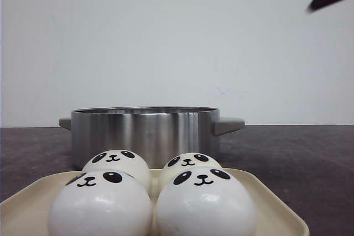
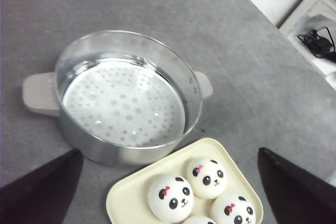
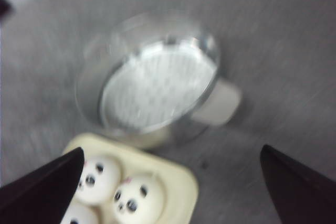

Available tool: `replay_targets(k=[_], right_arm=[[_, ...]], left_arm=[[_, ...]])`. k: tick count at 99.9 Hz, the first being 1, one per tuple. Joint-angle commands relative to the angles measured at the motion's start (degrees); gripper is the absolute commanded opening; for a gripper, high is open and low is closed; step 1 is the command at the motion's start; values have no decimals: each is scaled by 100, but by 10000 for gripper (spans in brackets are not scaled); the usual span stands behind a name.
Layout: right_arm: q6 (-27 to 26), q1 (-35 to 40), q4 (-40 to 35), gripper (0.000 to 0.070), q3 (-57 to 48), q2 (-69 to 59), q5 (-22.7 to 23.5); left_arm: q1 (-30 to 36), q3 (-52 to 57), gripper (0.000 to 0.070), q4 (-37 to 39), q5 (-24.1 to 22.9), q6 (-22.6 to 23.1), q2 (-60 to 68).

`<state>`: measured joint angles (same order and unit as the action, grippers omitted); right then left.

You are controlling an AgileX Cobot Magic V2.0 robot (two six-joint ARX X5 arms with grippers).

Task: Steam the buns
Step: 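Lower the right gripper onto the farther panda bun on the tray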

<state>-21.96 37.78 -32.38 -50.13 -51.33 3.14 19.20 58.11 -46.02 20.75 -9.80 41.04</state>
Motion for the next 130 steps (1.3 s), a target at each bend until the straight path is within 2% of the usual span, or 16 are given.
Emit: replay_targets(k=[1, 7, 21, 35, 47, 58, 96, 130], right_arm=[[-776, 619, 11, 666, -153, -448, -142], [-1110, 918, -48, 665, -229, -885, -24], [-1502, 1263, -431, 664, -520, -2015, 149], [-1554, 1298, -584, 653, -868, -3021, 271], [-1499, 1294, -651, 526, -1141, -3729, 332], [-1493, 1292, -772, 520, -1300, -4172, 332], [-1475, 1121, -787, 520, -1325, -4918, 280], [-1443, 1012, -634, 510, -1331, -4933, 212]], left_arm=[[57, 72, 700, 50, -24, 72, 17], [87, 72, 700, 52, -22, 70, 9], [201, 72, 700, 13, -22, 17, -24], [404, 72, 700, -48, -26, 13, -68], [581, 72, 700, -66, -81, 15, -68], [695, 72, 700, -70, -168, 17, -68], [894, 72, 700, -70, -175, 31, -68], [1019, 72, 700, -68, -341, 142, -66]])
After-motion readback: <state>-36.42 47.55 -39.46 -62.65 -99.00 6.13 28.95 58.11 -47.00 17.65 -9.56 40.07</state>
